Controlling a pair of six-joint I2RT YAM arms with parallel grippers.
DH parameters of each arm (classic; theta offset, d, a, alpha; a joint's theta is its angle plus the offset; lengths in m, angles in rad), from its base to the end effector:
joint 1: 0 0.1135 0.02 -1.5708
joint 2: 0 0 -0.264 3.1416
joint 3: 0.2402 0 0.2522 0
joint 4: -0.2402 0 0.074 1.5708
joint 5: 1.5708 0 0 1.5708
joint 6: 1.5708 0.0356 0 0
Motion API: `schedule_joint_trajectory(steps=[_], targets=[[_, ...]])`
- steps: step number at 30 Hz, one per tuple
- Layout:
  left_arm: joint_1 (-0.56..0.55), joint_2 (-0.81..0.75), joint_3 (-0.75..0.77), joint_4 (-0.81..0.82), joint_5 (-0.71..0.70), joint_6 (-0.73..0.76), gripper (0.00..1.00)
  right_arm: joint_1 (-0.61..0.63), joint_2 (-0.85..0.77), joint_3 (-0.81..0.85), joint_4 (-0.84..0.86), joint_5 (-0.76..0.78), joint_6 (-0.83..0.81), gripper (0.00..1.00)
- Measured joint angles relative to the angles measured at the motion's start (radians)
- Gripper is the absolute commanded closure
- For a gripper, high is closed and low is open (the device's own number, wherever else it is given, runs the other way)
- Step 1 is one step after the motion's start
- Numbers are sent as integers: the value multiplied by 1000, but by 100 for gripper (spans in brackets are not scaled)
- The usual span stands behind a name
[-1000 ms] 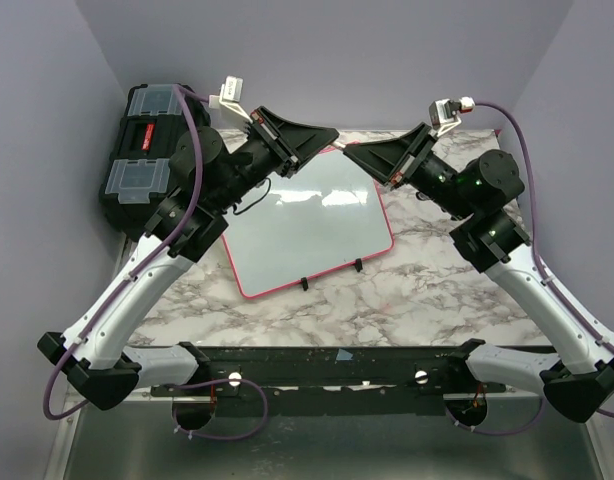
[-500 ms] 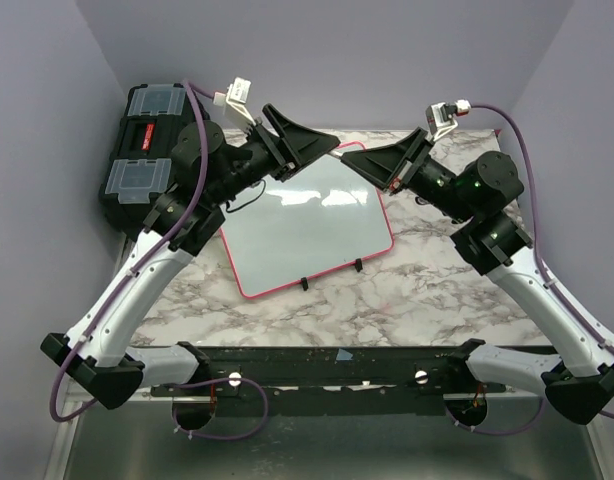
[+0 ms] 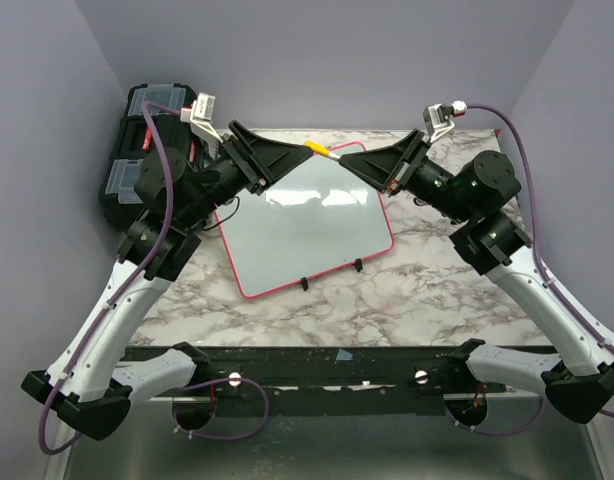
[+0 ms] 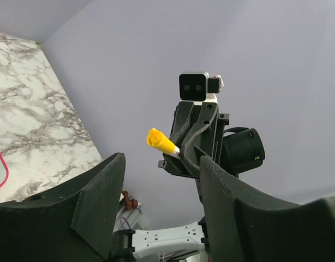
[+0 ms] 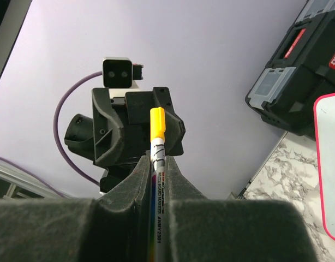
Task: Write a sentence on the whiteboard
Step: Open the pen cap from the whiteboard marker.
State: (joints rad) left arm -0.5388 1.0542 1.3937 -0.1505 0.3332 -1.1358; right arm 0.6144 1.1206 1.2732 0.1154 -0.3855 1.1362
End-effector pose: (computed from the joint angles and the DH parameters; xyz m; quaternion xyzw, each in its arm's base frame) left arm 0.1711 -0.1159 0.5014 -0.0627 0.6382 -0.6353 0.4303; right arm 0.1894 0.1500 0.4761 0.0063 0.6142 0.6736 0.4110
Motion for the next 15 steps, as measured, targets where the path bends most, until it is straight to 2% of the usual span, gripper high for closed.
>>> schedule_joint_trajectory(steps=[5, 15], targets=[[0, 25, -29, 34, 3, -30, 47, 0, 12, 0, 0, -9, -5, 99], [0, 50, -44, 87, 3, -66, 68, 0, 19, 0, 0, -33, -12, 99]])
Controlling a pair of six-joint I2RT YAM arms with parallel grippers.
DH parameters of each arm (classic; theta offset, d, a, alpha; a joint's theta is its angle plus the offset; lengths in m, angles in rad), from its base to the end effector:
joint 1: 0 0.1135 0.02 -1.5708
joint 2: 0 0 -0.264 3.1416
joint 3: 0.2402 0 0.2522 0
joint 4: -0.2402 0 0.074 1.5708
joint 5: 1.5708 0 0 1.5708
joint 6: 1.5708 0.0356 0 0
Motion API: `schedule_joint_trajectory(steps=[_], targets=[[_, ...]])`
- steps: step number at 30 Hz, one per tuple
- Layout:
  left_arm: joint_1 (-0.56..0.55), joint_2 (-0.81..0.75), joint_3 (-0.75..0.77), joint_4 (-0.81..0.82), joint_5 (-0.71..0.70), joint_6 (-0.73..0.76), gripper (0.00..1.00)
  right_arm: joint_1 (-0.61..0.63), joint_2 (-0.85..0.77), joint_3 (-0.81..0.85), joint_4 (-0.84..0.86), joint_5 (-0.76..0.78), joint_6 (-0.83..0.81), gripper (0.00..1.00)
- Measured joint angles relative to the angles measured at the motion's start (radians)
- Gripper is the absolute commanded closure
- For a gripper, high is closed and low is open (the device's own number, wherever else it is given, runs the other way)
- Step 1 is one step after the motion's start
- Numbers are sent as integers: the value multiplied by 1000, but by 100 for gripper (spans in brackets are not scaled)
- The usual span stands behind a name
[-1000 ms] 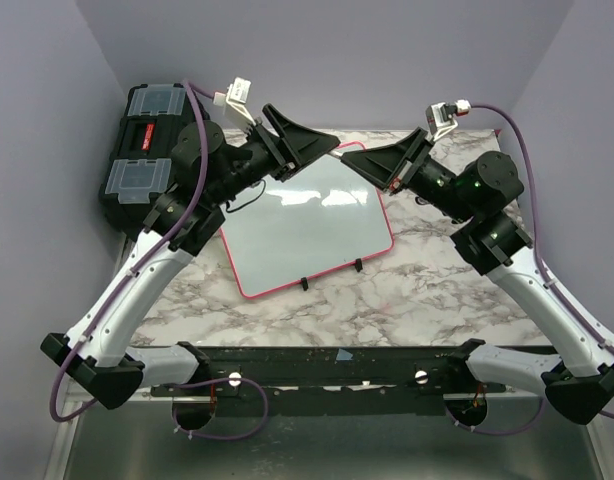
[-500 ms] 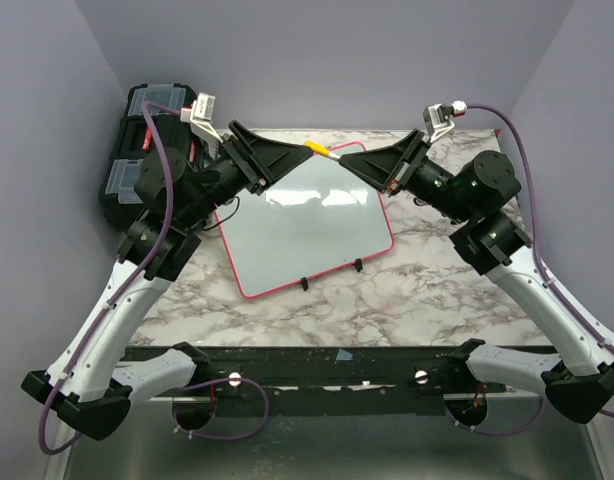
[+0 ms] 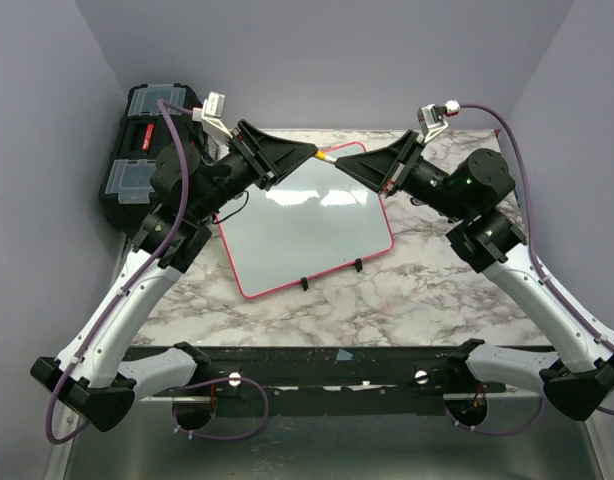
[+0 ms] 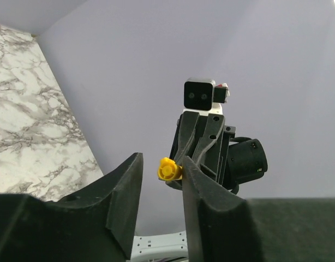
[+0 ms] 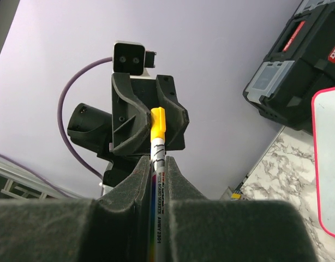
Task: Write a sentence on the whiteboard
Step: Open the pen cap from the whiteboard marker.
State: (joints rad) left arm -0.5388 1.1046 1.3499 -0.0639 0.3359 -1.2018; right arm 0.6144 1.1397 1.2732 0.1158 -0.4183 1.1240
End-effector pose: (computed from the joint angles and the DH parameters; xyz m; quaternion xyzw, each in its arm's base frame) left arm 0.1916 -0.1282 0.4864 -0.0840 0.6386 -0.6481 0.4064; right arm 0.1941 0.1546 0.4717 -0.0073 0.6223 0.6722 0.4012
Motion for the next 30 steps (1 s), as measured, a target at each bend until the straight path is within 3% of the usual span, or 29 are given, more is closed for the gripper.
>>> schedule_joint_trajectory(steps=[5, 9, 30], targets=[[-6, 14, 0, 14, 0, -6, 77, 0, 10, 0, -2, -12, -10, 99], [-6, 18, 0, 20, 1, -18, 100, 0, 16, 0, -5, -25, -19, 99], [15, -60, -156, 56, 0, -106, 100, 9, -10, -74, -34, -30, -41, 100]])
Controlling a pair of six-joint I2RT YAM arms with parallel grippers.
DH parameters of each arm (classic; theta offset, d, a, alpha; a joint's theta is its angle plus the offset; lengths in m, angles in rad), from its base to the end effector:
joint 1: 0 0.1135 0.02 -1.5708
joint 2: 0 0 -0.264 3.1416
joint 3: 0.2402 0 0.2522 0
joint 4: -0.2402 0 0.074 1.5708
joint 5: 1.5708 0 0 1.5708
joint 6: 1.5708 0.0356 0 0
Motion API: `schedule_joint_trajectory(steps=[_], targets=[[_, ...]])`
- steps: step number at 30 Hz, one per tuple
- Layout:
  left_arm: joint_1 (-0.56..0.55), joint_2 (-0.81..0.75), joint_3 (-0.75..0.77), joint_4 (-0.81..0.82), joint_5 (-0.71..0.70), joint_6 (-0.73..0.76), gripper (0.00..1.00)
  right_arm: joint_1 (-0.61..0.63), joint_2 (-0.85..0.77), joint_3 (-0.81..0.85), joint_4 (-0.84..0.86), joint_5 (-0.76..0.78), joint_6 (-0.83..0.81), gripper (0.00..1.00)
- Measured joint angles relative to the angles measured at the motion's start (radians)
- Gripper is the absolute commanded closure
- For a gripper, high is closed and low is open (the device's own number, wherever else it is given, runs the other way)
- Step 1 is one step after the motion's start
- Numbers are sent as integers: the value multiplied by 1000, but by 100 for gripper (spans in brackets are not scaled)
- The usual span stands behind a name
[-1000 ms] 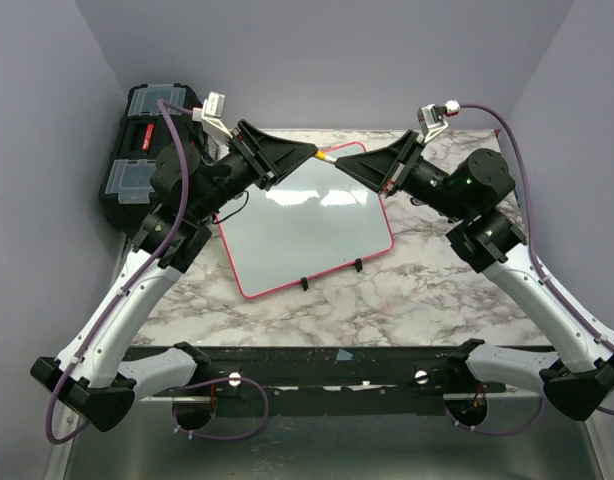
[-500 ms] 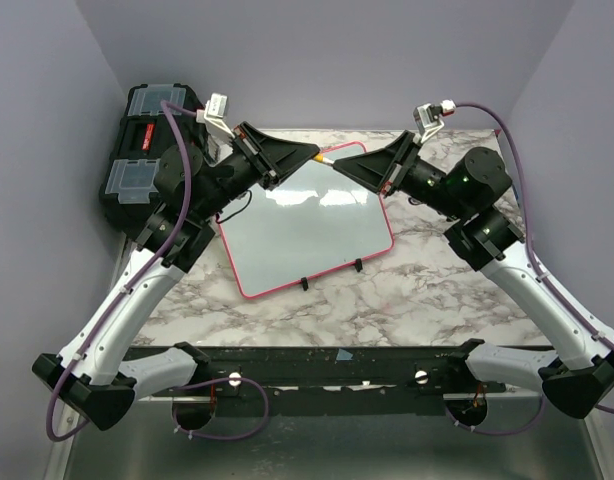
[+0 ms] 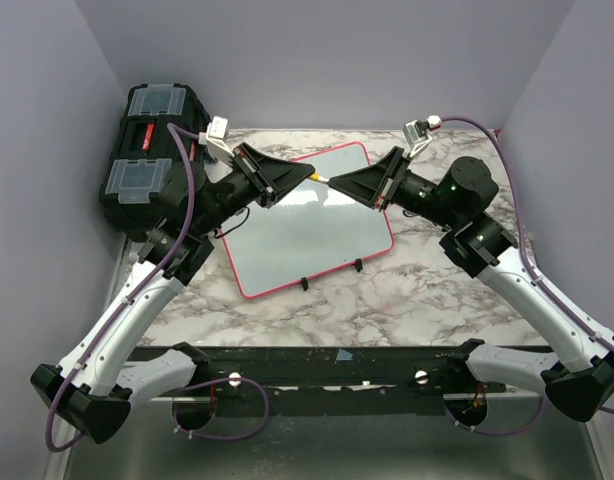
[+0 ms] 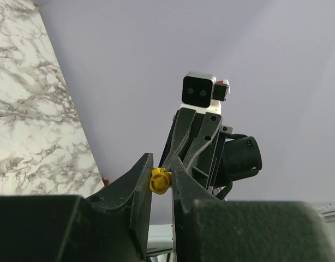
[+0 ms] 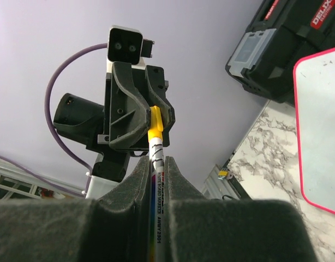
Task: Write a sentence on the whiteboard
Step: Open the pen cap from the whiteboard marker, then place the pen cap at the center of the board.
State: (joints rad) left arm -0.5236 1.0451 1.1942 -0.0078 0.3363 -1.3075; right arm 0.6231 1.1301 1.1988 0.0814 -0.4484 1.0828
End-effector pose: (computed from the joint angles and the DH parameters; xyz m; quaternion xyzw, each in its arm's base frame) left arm 0.1910 -0.1239 0.4527 -0.1300 0.6455 -0.6572 0.3668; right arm 0.1961 0.1599 0.4448 -0.0193 0.6575 0.6521 0.3770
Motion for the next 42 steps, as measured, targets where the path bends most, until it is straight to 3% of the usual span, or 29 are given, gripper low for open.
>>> schedule_joint_trajectory(steps=[11, 19, 26, 31, 35, 42], targets=[[16, -54, -93, 0, 9, -48, 100, 12, -29, -51, -29, 10, -5, 99], [157, -105, -98, -4, -104, -28, 100, -7, -132, -62, -70, 22, -16, 99], [171, -133, -111, -67, -112, 37, 100, -7, -145, -61, -135, 48, -43, 99], [170, -178, -204, -120, -103, 127, 100, -7, -145, -50, -230, 85, -87, 99], [126, -199, -310, -146, -96, 203, 100, -7, -147, -32, -291, 107, -117, 99], [-77, -142, -382, -211, -140, 324, 100, -7, -156, 4, -408, 198, -163, 99]])
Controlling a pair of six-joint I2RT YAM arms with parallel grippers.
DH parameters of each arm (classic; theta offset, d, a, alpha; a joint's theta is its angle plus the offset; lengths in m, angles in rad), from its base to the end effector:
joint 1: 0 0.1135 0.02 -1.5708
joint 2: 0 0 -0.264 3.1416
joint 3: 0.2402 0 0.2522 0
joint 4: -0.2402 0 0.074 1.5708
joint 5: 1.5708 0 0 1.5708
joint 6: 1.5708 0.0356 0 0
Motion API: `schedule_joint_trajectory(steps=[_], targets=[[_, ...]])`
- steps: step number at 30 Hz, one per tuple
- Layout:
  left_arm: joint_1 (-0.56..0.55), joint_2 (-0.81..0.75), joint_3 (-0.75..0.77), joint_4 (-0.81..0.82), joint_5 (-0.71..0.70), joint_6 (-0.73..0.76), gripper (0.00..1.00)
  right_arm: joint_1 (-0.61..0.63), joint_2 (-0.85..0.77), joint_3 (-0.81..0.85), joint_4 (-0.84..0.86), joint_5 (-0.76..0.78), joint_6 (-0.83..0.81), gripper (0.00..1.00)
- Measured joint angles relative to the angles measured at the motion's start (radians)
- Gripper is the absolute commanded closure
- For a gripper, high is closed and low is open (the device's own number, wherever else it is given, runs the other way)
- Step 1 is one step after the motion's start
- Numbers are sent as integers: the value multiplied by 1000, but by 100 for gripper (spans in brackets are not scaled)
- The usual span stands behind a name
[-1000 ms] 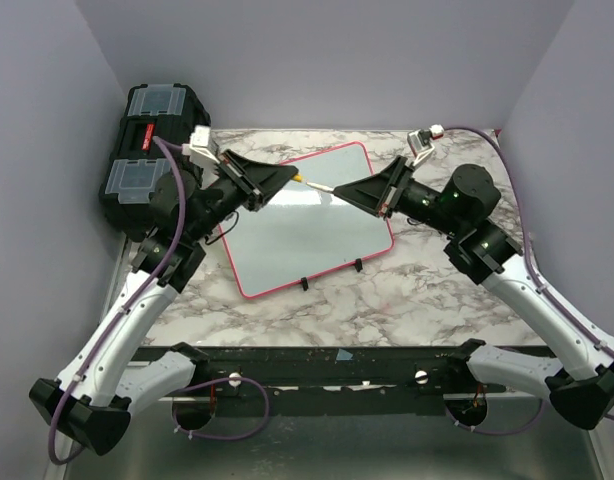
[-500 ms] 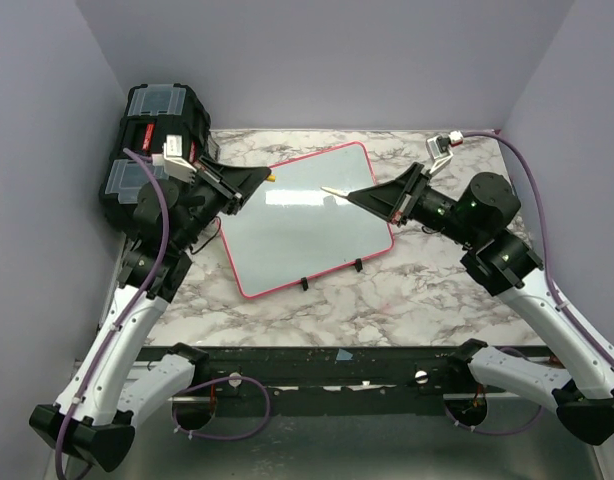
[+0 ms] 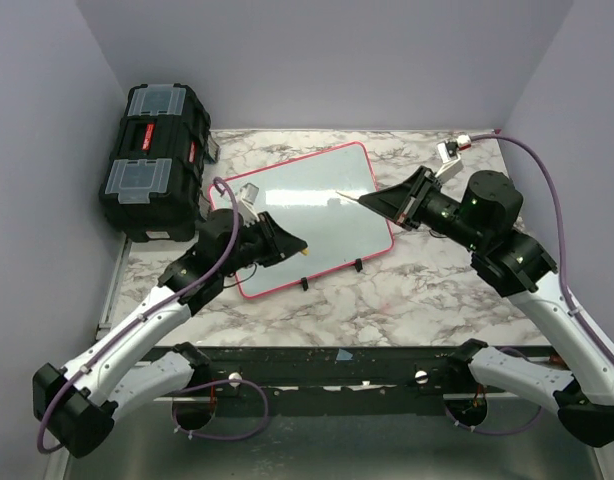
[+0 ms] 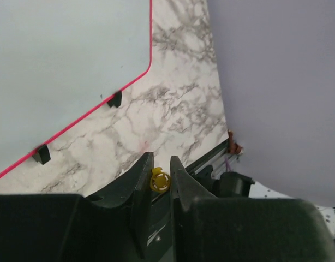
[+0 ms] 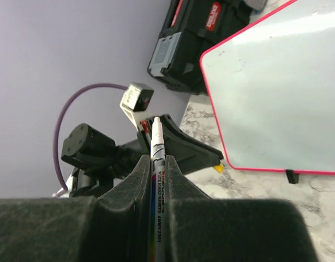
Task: Write a sentence on the whiteboard
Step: Place the pen cap at the center of the board.
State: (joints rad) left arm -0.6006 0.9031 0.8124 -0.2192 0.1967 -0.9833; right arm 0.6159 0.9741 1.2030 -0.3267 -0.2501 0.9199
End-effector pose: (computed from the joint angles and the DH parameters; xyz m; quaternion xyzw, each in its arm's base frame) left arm 0.1690 -0.1242 0.3252 -0.0960 0.8002 -0.4733 0.3557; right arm 0.1619 0.1254 0.4353 0.0285 0.7392 0.5294 0.4152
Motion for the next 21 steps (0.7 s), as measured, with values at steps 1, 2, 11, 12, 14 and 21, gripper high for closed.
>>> schedule_joint_trajectory(steps=[1, 2, 11, 12, 14, 21], targets=[[-22, 10, -12, 1, -8, 8, 100, 0, -3, 10, -22, 20, -5, 99], [-42, 23, -26, 3, -17, 14, 100, 0, -6, 19, -41, 39, -9, 99], [-198, 279, -53, 10, -78, 82, 100, 0, -56, 35, -154, 148, -20, 99], [-211, 311, -50, 14, -80, 90, 100, 0, -60, 35, -163, 156, -20, 99], [-230, 367, -46, 22, -80, 101, 100, 0, -68, 35, -179, 165, -19, 99], [-266, 631, 60, 30, -76, 142, 95, 0, -90, 35, -219, 183, -5, 99]])
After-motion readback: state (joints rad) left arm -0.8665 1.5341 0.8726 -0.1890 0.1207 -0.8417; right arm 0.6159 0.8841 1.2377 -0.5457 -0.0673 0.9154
